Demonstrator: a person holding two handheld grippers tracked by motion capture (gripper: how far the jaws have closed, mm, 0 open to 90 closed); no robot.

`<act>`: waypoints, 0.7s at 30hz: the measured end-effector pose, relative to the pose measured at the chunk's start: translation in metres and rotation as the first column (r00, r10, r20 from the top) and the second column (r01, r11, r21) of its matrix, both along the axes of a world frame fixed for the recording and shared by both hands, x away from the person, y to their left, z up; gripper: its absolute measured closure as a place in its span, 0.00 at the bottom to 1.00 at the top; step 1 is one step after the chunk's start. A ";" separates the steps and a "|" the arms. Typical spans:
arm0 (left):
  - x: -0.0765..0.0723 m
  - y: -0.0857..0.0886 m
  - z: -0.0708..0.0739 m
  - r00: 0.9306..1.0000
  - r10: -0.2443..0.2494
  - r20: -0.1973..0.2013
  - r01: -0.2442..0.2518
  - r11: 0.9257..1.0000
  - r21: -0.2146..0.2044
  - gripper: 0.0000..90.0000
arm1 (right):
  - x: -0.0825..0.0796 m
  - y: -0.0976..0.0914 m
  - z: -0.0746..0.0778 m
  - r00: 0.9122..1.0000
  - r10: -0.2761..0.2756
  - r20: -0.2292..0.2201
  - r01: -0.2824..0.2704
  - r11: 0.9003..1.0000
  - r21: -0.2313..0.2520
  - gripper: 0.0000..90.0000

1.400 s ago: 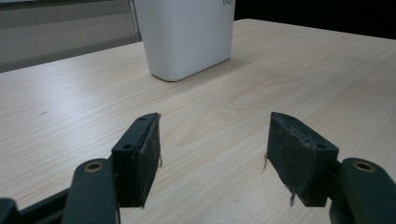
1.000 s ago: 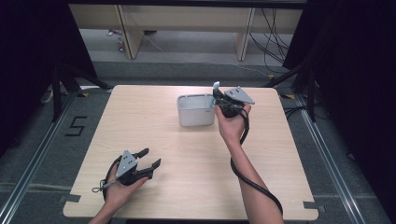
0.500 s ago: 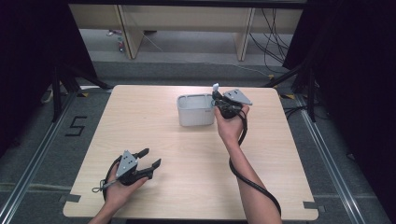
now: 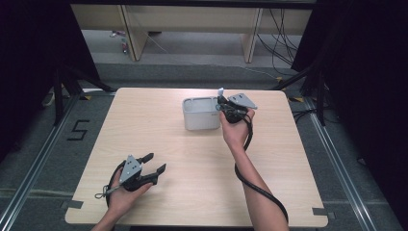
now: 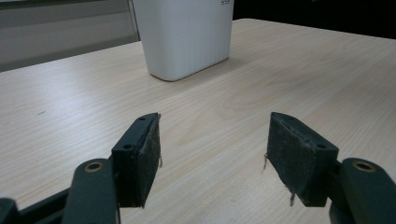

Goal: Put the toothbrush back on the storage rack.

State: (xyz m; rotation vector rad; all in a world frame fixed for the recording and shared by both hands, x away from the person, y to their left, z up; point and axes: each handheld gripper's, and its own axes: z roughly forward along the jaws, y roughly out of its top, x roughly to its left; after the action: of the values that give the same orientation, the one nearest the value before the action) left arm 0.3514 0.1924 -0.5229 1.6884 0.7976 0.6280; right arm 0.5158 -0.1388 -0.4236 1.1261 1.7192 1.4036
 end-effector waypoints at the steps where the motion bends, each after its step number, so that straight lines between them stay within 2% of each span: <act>1: 0.000 0.000 0.000 1.000 0.000 0.000 0.000 1.000 -0.001 0.38 | 0.001 0.000 -0.001 1.000 0.003 0.001 -0.003 1.000 -0.004 0.96; 6: 0.000 0.000 0.000 1.000 -0.001 -0.001 0.001 1.000 0.001 0.38 | 0.002 0.001 -0.004 1.000 -0.004 -0.009 0.005 1.000 0.009 0.96; 7: 0.000 0.000 0.000 1.000 0.001 -0.003 -0.001 1.000 0.003 0.38 | 0.003 0.001 -0.005 1.000 -0.005 -0.007 0.005 1.000 -0.007 0.96; 12: -0.001 0.000 0.001 1.000 0.004 -0.010 -0.004 1.000 0.013 0.38 | 0.003 0.000 -0.008 1.000 -0.008 -0.017 0.008 1.000 -0.018 0.96; 13: -0.001 0.000 0.001 1.000 0.004 -0.010 -0.004 1.000 0.013 0.38 | 0.003 0.001 -0.009 1.000 -0.013 -0.025 0.013 1.000 0.000 0.96; 18: -0.001 0.000 0.001 1.000 0.004 -0.010 -0.004 1.000 0.012 0.38 | 0.004 0.002 -0.011 0.999 -0.013 -0.037 0.012 1.000 -0.010 0.96; 19: -0.001 0.000 0.001 1.000 0.004 -0.010 -0.004 1.000 0.012 0.38 | 0.005 0.001 -0.011 1.000 -0.008 -0.028 0.007 1.000 -0.021 0.96; 21: -0.001 0.000 0.001 1.000 0.003 -0.009 -0.003 1.000 0.013 0.38 | 0.006 0.002 -0.013 0.999 -0.002 -0.033 0.002 1.000 -0.011 0.96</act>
State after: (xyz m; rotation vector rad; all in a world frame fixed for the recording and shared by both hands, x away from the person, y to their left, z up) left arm 0.3505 0.1927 -0.5221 1.7034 0.8048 0.6293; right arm 0.5213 -0.1369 -0.4365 1.1513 1.7460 1.3800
